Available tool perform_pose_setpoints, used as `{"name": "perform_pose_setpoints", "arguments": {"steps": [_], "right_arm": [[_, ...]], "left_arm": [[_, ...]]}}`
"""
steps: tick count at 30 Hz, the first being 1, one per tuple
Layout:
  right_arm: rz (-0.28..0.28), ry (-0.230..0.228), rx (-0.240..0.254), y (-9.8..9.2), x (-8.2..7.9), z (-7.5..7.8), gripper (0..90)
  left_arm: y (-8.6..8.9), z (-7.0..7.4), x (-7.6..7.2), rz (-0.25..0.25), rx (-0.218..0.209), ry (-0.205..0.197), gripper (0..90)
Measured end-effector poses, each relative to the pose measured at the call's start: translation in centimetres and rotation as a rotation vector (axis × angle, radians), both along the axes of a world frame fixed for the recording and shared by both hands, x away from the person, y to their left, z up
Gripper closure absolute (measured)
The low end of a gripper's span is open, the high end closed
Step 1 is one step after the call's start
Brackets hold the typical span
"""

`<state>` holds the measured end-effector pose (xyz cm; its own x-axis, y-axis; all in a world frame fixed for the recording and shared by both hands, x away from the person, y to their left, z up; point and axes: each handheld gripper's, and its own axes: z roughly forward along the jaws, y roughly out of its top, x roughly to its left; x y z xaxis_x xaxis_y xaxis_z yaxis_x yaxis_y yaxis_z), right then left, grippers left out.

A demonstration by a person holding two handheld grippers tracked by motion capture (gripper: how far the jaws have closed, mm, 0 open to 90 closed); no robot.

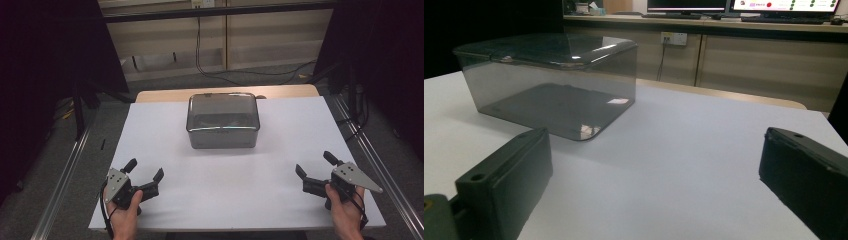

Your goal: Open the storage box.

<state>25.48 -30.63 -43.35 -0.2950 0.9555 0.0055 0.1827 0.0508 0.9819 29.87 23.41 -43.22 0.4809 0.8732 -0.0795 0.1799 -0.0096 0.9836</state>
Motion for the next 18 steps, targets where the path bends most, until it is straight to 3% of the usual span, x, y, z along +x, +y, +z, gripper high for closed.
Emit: {"name": "perform_pose_setpoints", "arguments": {"steps": [4,16,18], "right_arm": [[0.007,0.013,0.024,-0.01,0.16,-0.15,0.2],[0.037,0.007,0.015,0.62,0.33,-0.15,0.0],[0.067,0.016,0.018,0.94,0.60,-0.21,0.0]], "left_arm": [[0.03,0.05,0.00,0.005,-0.007,0.000,1.9],[-0.40,0.06,0.22,0.004,-0.014,0.005,2.4],[-0.42,-0.08,0.25,0.004,-0.012,0.015,2.4]]}}
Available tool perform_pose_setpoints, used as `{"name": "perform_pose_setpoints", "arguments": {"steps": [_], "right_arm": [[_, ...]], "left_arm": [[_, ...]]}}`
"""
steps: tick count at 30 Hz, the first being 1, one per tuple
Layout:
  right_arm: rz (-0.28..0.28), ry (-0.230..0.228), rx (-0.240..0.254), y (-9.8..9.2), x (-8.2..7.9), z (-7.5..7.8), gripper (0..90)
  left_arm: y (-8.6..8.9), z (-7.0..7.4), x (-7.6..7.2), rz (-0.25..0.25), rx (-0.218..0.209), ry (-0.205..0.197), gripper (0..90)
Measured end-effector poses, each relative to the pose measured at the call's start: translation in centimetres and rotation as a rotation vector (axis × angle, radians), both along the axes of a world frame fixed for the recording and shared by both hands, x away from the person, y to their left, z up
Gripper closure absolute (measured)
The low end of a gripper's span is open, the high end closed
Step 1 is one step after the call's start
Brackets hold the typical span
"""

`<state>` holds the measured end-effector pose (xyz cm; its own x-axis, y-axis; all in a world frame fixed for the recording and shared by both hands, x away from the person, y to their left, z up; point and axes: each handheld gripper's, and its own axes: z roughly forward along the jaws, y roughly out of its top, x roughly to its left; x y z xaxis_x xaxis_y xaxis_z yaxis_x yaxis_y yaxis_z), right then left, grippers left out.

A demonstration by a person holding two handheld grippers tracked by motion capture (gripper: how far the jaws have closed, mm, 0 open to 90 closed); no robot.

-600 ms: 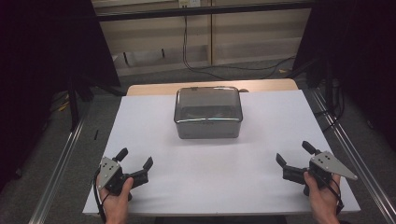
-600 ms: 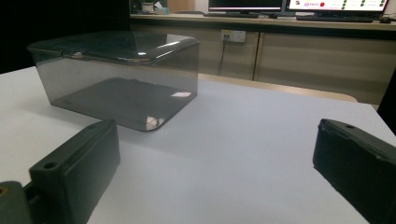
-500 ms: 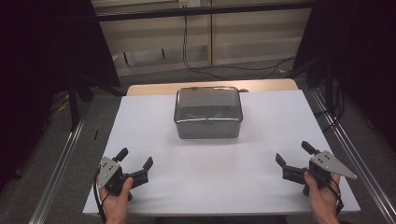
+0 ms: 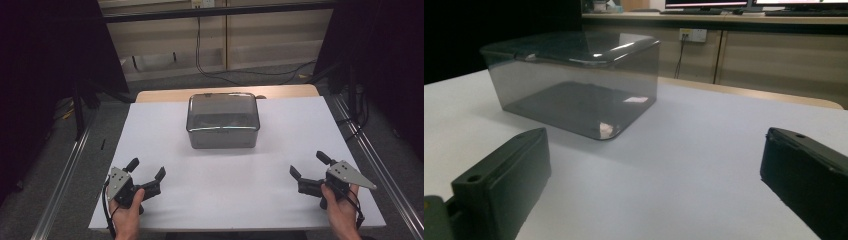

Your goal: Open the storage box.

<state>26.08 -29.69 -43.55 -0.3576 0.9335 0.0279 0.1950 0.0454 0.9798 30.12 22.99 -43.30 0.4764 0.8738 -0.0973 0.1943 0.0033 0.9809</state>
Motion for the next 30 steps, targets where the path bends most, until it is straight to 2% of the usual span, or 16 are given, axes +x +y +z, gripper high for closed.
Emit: {"name": "perform_pose_setpoints", "arguments": {"steps": [6,12,19,22,30], "right_arm": [[0.024,-0.005,0.013,0.9,0.5,0.4,0.0],[0.059,-0.001,-0.011,2.0,0.8,0.5,0.0],[0.083,-0.009,0.000,3.2,1.4,0.7,0.3],[0.092,-0.017,0.010,4.1,1.7,0.9,0.0],[0.108,-0.020,-0.006,5.3,2.7,1.0,0.0]], "left_arm": [[0.3,0.1,-0.1,0.014,-0.003,-0.016,2.4],[0.4,0.3,-0.4,0.014,-0.010,-0.030,2.4],[0.5,0.2,-0.5,-0.002,-0.035,-0.018,2.4],[0.5,0.2,-0.7,-0.005,-0.030,-0.017,2.4],[0.4,0.2,-0.7,-0.006,-0.024,-0.012,2.4]]}}
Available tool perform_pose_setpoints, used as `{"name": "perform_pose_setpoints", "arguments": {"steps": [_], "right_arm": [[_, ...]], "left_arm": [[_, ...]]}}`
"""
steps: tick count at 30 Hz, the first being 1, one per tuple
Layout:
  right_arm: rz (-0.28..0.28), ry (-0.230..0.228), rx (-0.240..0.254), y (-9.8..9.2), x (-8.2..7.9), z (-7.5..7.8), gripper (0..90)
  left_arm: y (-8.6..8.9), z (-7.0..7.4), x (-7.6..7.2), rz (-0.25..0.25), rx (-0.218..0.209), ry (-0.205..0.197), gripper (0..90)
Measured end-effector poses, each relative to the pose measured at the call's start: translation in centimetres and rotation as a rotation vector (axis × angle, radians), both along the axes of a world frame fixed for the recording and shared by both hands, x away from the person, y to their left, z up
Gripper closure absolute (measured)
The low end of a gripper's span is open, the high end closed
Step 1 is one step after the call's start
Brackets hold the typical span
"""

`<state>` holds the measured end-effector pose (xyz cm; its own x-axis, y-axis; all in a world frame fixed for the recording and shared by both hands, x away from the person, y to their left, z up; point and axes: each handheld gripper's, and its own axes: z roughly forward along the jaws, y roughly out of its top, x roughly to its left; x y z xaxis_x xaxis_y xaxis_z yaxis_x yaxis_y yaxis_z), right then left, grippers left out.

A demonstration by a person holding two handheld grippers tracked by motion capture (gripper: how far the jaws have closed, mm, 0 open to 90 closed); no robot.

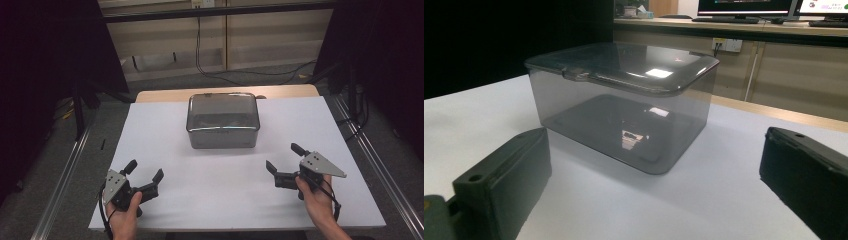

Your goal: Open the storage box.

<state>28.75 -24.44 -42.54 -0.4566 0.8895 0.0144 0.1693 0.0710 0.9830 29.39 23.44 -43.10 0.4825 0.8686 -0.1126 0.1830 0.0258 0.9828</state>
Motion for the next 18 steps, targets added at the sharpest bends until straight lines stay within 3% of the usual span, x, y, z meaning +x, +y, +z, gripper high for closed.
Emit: {"name": "perform_pose_setpoints", "arguments": {"steps": [2,11,18], "right_arm": [[0.021,-0.007,0.002,0.1,0.2,0.0,0.0],[0.017,-0.002,-0.005,0.7,0.9,0.3,0.0],[0.046,-0.010,0.027,1.6,2.2,1.0,0.8]], "left_arm": [[0.0,0.0,0.0,-0.003,0.000,-0.006,2.4],[-0.1,-0.1,0.2,0.007,-0.001,-0.002,2.4],[0.0,-0.2,0.3,0.006,0.004,0.011,3.0]]}}
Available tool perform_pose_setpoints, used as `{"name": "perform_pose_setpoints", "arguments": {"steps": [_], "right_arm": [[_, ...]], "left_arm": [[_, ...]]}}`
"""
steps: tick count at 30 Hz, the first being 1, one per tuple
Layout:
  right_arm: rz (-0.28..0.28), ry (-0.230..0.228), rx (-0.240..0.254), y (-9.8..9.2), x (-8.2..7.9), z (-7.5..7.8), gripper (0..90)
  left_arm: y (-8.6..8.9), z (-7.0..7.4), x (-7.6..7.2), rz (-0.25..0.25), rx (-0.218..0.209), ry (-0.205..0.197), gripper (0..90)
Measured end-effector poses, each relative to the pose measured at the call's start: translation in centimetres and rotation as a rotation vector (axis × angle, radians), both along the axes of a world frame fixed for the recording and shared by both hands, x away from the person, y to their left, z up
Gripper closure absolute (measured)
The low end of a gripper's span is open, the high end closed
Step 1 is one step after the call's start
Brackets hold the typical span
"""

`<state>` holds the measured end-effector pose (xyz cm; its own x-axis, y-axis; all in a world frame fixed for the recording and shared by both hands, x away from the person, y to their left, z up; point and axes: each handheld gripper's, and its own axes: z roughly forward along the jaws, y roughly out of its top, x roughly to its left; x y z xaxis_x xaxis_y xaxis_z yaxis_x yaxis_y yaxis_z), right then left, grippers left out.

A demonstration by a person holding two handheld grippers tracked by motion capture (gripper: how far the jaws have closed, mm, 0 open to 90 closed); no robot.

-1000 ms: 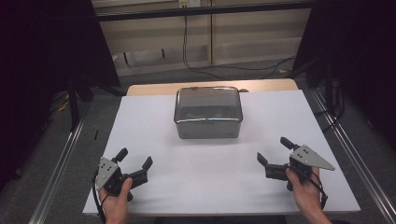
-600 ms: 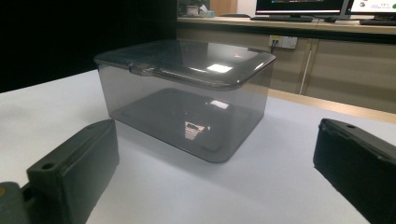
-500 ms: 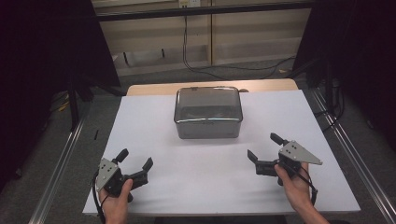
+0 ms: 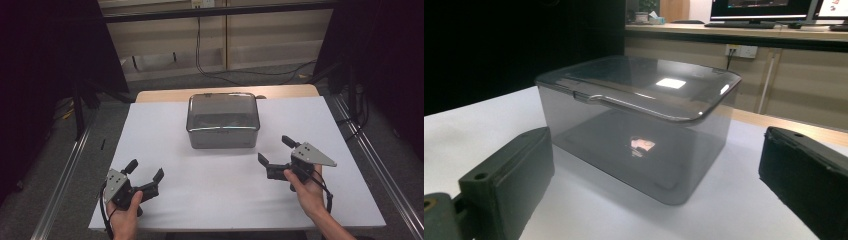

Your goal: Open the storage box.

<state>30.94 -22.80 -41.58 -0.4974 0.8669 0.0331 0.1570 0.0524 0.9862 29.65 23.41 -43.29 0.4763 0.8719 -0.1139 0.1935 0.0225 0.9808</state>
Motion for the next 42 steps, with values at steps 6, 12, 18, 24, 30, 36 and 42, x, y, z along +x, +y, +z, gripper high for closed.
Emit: {"name": "perform_pose_setpoints", "arguments": {"steps": [6,12,18,24,30,36,42], "right_arm": [[0.008,-0.002,-0.018,0.7,0.6,0.0,1.0],[0.001,-0.030,-0.014,1.4,1.0,0.7,2.1],[0.011,-0.046,-0.014,2.3,1.4,1.3,2.1],[0.008,-0.054,-0.060,3.3,2.2,1.5,1.2],[-0.001,-0.066,-0.101,4.0,3.0,1.9,0.4],[0.018,-0.087,-0.155,4.8,3.5,2.4,0.0],[0.028,-0.137,-0.255,5.7,3.7,2.8,0.2]], "left_arm": [[0.0,0.0,-0.1,0.001,-0.005,0.000,3.0],[-0.1,0.3,-0.3,0.006,-0.011,-0.019,3.0],[-0.1,0.2,-0.3,-0.001,-0.001,-0.007,3.0],[-0.3,0.2,-0.4,-0.005,0.010,-0.001,3.0],[-0.4,0.1,-0.3,-0.003,0.027,0.006,3.0],[-0.2,0.1,-0.2,0.002,0.029,0.011,3.0],[-0.2,0.1,-0.1,0.004,0.029,0.017,3.1]]}}
